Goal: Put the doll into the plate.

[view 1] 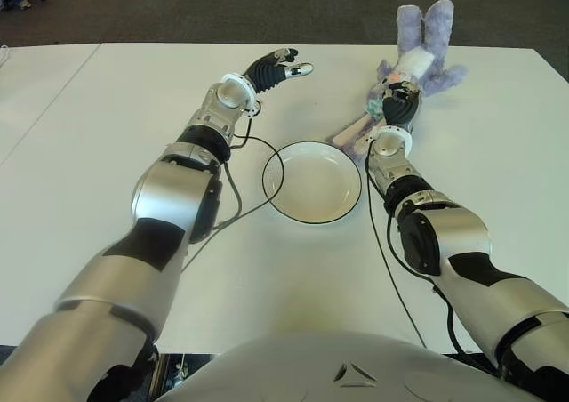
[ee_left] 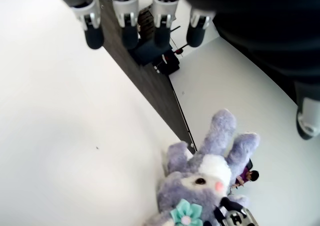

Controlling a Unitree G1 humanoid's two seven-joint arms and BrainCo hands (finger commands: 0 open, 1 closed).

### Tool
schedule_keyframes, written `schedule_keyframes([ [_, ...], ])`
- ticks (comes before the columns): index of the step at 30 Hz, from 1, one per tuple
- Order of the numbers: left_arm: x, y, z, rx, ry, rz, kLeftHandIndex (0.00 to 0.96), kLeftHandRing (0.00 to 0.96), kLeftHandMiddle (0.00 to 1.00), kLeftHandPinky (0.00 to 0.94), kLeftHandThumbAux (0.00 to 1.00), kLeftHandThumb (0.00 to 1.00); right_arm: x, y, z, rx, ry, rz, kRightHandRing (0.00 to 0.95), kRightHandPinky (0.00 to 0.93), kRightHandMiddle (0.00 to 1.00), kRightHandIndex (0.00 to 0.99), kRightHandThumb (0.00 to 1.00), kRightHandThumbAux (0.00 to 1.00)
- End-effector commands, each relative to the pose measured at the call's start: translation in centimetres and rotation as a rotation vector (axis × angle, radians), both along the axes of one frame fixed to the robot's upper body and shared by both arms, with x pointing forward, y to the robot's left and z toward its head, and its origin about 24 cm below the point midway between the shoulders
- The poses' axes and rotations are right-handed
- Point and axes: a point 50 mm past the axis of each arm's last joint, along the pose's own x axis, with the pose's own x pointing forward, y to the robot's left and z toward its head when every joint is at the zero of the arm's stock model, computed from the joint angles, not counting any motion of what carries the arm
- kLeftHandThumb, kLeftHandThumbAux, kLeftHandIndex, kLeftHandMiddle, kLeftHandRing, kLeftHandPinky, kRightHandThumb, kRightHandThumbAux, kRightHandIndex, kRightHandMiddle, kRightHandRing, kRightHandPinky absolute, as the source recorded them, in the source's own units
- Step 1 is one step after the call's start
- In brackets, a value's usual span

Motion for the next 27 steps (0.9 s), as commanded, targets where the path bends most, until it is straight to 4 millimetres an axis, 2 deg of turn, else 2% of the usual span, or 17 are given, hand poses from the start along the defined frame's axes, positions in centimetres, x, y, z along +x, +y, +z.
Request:
schedule_keyframes([
  [1,-1.0,-1.9,-2.3,-0.001,0.060,-0.040,0.000,0.000,0.000,0.000,0.402,0.000,-0.3,0.7,-1.0,0.078,0.047,-0.004,0.302,0.309,0.256,0.406,0.691,0.717],
  [9,-1.9,-3.6,-3.9,-0.021,0.111,-0.044,0.000,0.000,0.000,0.000,0.418,0.000,-0.4,1.2,-1.2,0.101,0.054,-0.006,0.280,0.262,0.238,0.404,0.685,0.719],
  [10,-2.0,-3.8,-4.1,-0.024,0.118,-0.045,0.000,0.000,0.000,0.000,0.424,0.000,-0.4,1.3,-1.3,0.097,0.056,-0.009,0.249,0.222,0.216,0.403,0.680,0.721],
  [14,-2.2,-4.5,-4.5,-0.028,0.131,-0.048,0.000,0.000,0.000,0.000,0.427,0.000,-0.5,1.4,-1.3,0.087,0.059,-0.031,0.223,0.193,0.199,0.402,0.677,0.722],
  [15,-2.3,-4.6,-4.6,-0.028,0.132,-0.049,0.000,0.000,0.000,0.000,0.428,0.000,-0.5,1.4,-1.3,0.086,0.059,-0.038,0.192,0.151,0.182,0.401,0.676,0.722],
  [18,-2.6,-5.5,-4.9,-0.045,0.151,-0.050,0.000,0.000,0.000,0.000,0.428,0.000,-0.6,1.4,-1.2,0.100,0.059,-0.105,0.126,0.085,0.137,0.400,0.672,0.723],
  [23,-2.9,-6.0,-5.3,-0.069,0.178,-0.039,0.000,0.000,0.000,0.003,0.429,0.000,-0.9,1.4,-1.2,0.121,0.048,-0.204,0.107,0.087,0.123,0.400,0.670,0.725],
  [27,-3.2,-6.4,-5.8,-0.084,0.210,-0.028,0.000,0.000,0.000,0.014,0.431,0.000,-1.3,1.5,-1.2,0.160,0.017,-0.285,0.077,0.030,0.108,0.399,0.669,0.726],
])
